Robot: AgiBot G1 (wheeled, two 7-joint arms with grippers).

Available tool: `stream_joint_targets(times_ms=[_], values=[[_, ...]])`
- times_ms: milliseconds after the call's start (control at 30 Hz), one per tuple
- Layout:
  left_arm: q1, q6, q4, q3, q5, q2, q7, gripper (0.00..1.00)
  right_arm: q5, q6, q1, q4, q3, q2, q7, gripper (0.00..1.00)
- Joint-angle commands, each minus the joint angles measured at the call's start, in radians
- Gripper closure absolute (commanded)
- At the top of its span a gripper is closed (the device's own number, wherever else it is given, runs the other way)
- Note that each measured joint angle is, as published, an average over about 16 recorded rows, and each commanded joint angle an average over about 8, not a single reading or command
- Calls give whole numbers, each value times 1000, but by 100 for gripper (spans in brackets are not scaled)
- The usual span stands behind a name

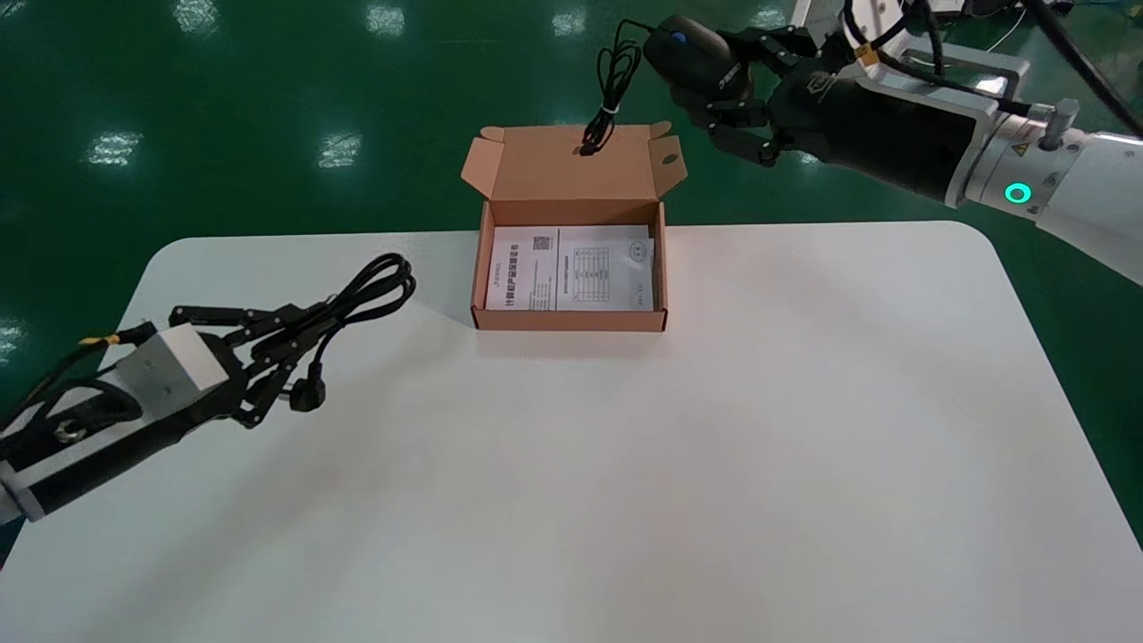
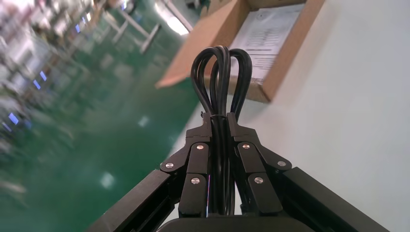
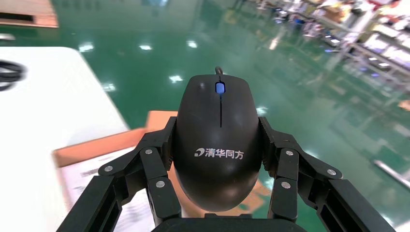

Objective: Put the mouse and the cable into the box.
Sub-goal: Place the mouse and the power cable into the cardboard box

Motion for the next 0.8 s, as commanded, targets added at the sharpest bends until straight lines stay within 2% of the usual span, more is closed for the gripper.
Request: stream_joint_targets(times_ms=[33, 167, 333, 567, 800], values=[[-47, 20, -5, 11, 22, 0, 28, 100, -9, -4, -5, 32, -10, -4, 28, 100], [-161, 17, -3, 35, 87, 17, 77, 100, -27, -17, -51, 122, -32, 6, 94, 100], [-252, 8, 6, 66, 137, 49, 83, 100, -47, -7, -114, 238, -54, 23, 173, 100], [-290, -4, 13, 87, 163, 72, 69, 100, -71, 41, -166, 336, -68, 35, 241, 100], [-319, -12, 9, 101, 191, 84, 82, 100, -88, 72, -174, 340, -77, 19, 259, 100]])
